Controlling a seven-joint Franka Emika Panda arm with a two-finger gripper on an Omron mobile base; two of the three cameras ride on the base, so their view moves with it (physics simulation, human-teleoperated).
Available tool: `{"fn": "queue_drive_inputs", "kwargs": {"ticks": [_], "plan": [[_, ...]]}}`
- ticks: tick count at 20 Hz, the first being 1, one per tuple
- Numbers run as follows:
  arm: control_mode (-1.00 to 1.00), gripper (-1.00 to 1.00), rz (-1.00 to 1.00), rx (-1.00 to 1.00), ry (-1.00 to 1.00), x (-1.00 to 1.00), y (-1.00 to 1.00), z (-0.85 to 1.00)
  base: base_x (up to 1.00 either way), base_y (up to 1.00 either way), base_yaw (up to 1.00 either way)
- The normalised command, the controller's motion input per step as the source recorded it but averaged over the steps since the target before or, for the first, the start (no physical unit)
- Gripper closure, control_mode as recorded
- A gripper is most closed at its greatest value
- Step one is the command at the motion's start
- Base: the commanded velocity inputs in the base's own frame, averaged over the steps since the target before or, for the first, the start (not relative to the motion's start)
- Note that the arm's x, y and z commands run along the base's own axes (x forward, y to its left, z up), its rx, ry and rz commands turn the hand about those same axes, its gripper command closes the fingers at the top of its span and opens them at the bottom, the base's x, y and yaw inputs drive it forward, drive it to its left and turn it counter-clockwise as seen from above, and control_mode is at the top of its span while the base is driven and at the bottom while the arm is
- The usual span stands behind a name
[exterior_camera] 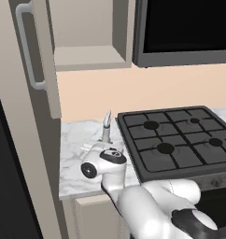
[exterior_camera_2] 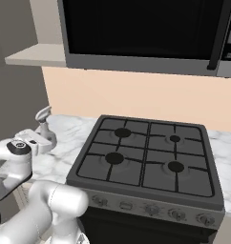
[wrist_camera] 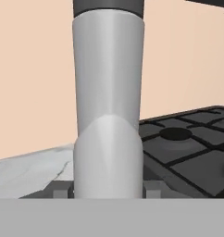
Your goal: Move the cutting board and knife to the sink. Then move spray from the cabinet to the counter.
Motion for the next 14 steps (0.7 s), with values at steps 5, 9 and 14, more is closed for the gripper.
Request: {"fn": "queue_drive_inputs", "kwargs": {"ticks": [5,9,14], "plan": [[-1.0,1.0,-0.01,0.0,0.0,0.17,0.26,-0.4,0.0,0.0,0.0],[-1.0,1.0,-0.01,0.01,0.0,0.17,0.18,-0.37,0.0,0.0,0.0],[-1.0,1.0,0.0,0.01,0.0,0.15,0.07,-0.4,0.0,0.0,0.0]]}}
